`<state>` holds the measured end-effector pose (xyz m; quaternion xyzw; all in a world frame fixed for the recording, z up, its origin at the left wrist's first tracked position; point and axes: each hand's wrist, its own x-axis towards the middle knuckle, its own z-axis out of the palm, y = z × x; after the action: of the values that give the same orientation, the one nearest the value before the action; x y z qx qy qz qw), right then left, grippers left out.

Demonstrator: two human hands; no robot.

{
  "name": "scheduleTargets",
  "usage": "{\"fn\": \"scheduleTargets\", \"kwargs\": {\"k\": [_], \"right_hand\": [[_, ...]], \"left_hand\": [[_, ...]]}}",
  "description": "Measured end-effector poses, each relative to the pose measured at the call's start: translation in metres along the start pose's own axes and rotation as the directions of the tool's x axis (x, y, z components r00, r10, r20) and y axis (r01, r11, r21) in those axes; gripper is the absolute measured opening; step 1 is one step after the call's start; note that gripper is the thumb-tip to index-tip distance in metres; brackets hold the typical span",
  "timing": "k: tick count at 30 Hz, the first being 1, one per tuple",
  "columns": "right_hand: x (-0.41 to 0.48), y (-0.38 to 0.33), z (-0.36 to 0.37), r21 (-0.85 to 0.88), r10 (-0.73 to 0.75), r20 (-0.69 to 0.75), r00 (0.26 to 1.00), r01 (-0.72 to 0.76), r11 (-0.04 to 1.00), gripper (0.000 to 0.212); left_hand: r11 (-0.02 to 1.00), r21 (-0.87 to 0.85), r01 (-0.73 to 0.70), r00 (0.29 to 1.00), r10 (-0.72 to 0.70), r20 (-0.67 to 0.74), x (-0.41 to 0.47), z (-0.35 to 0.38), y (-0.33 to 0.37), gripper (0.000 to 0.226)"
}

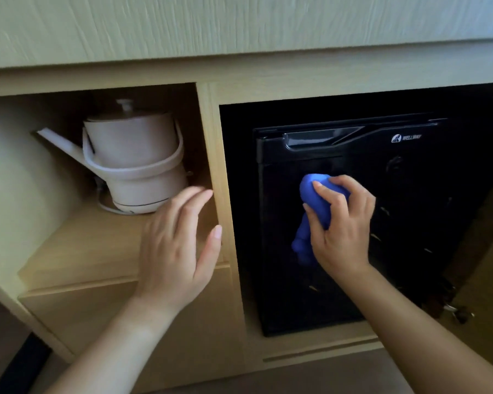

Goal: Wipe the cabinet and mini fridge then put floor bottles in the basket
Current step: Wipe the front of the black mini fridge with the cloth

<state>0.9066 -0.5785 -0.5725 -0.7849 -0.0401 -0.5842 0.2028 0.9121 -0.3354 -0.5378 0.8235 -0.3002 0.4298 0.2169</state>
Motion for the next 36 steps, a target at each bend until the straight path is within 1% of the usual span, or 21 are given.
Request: {"fn": "scheduleTargets", "kwargs": {"k": [3, 5, 6, 8, 11, 12, 14, 17, 19, 20, 22, 24, 26, 27, 28, 30, 31, 32, 33, 36], "right_hand": [[0.009, 0.023, -0.017, 0.017, 0.155, -0.086, 0.984, -0.154, 0.988, 0.031], [0.012, 0.029, -0.022, 0.040, 0.232, -0.113, 0.966, -0.229, 0.973, 0.032], [0.010, 0.030, -0.021, 0.048, 0.247, -0.113, 0.962, -0.243, 0.969, 0.032], [0.003, 0.031, -0.019, 0.055, 0.227, -0.096, 0.969, -0.223, 0.973, 0.032], [-0.008, 0.046, -0.020, 0.059, 0.147, -0.035, 0.988, -0.145, 0.988, 0.032], [-0.011, 0.055, -0.025, 0.061, 0.158, -0.034, 0.987, -0.156, 0.986, 0.032], [-0.013, 0.076, -0.036, 0.075, 0.245, -0.083, 0.966, -0.239, 0.968, 0.031], [0.002, 0.101, -0.053, 0.077, 0.404, -0.214, 0.889, -0.397, 0.915, 0.030], [0.018, 0.104, -0.058, 0.084, 0.462, -0.268, 0.845, -0.458, 0.885, 0.030], [0.023, 0.101, -0.058, 0.090, 0.469, -0.276, 0.839, -0.464, 0.881, 0.030], [0.025, 0.095, -0.053, 0.100, 0.430, -0.264, 0.863, -0.419, 0.902, 0.030], [0.015, 0.095, -0.048, 0.101, 0.336, -0.223, 0.915, -0.322, 0.941, 0.030], [0.004, 0.105, -0.049, 0.099, 0.276, -0.193, 0.942, -0.261, 0.960, 0.030], [0.001, 0.111, -0.051, 0.101, 0.292, -0.199, 0.935, -0.277, 0.956, 0.030], [0.000, 0.114, -0.053, 0.111, 0.343, -0.220, 0.913, -0.326, 0.939, 0.030], [0.005, 0.111, -0.054, 0.140, 0.466, -0.274, 0.842, -0.444, 0.885, 0.029], [0.011, 0.105, -0.052, 0.143, 0.498, -0.293, 0.816, -0.477, 0.867, 0.029], [0.015, 0.098, -0.049, 0.137, 0.502, -0.303, 0.810, -0.484, 0.864, 0.029], [0.019, 0.092, -0.046, 0.132, 0.484, -0.306, 0.820, -0.466, 0.875, 0.029], [0.017, 0.091, -0.043, 0.153, 0.413, -0.270, 0.870, -0.385, 0.910, 0.030]], "left_hand": [[0.989, 0.046, -0.142, 0.981, 0.147, -0.125, 0.025, -0.005, 0.022, 0.044], [0.974, 0.074, -0.215, 0.961, 0.224, -0.162, 0.042, 0.000, 0.038, 0.042], [0.967, 0.079, -0.242, 0.954, 0.252, -0.161, 0.050, 0.005, 0.047, 0.041], [0.956, 0.080, -0.283, 0.948, 0.291, -0.127, 0.067, 0.022, 0.067, 0.041], [0.940, 0.093, -0.330, 0.942, 0.334, -0.038, 0.091, 0.052, 0.095, 0.041], [0.933, 0.099, -0.347, 0.937, 0.349, -0.002, 0.099, 0.062, 0.105, 0.041], [0.921, 0.120, -0.371, 0.928, 0.367, 0.060, 0.115, 0.080, 0.122, 0.042], [0.913, 0.146, -0.381, 0.924, 0.368, 0.106, 0.134, 0.103, 0.144, 0.043], [0.912, 0.184, -0.366, 0.931, 0.357, 0.080, 0.138, 0.115, 0.154, 0.043], [0.911, 0.212, -0.354, 0.935, 0.351, 0.052, 0.138, 0.120, 0.157, 0.043], [0.903, 0.263, -0.338, 0.935, 0.353, -0.010, 0.135, 0.129, 0.159, 0.042], [0.900, 0.287, -0.329, 0.934, 0.356, -0.045, 0.134, 0.134, 0.158, 0.041], [0.900, 0.297, -0.319, 0.933, 0.353, -0.066, 0.133, 0.136, 0.158, 0.041], [0.899, 0.303, -0.317, 0.933, 0.354, -0.072, 0.133, 0.137, 0.158, 0.041], [0.896, 0.310, -0.318, 0.931, 0.356, -0.075, 0.132, 0.138, 0.158, 0.040], [0.890, 0.320, -0.323, 0.928, 0.365, -0.079, 0.132, 0.139, 0.158, 0.040], [0.889, 0.323, -0.325, 0.927, 0.367, -0.077, 0.132, 0.139, 0.157, 0.040], [0.889, 0.324, -0.325, 0.928, 0.366, -0.074, 0.132, 0.139, 0.157, 0.039], [0.890, 0.321, -0.323, 0.929, 0.363, -0.069, 0.132, 0.138, 0.157, 0.040], [0.909, 0.277, -0.312, 0.943, 0.331, -0.025, 0.130, 0.132, 0.160, 0.044]]}}
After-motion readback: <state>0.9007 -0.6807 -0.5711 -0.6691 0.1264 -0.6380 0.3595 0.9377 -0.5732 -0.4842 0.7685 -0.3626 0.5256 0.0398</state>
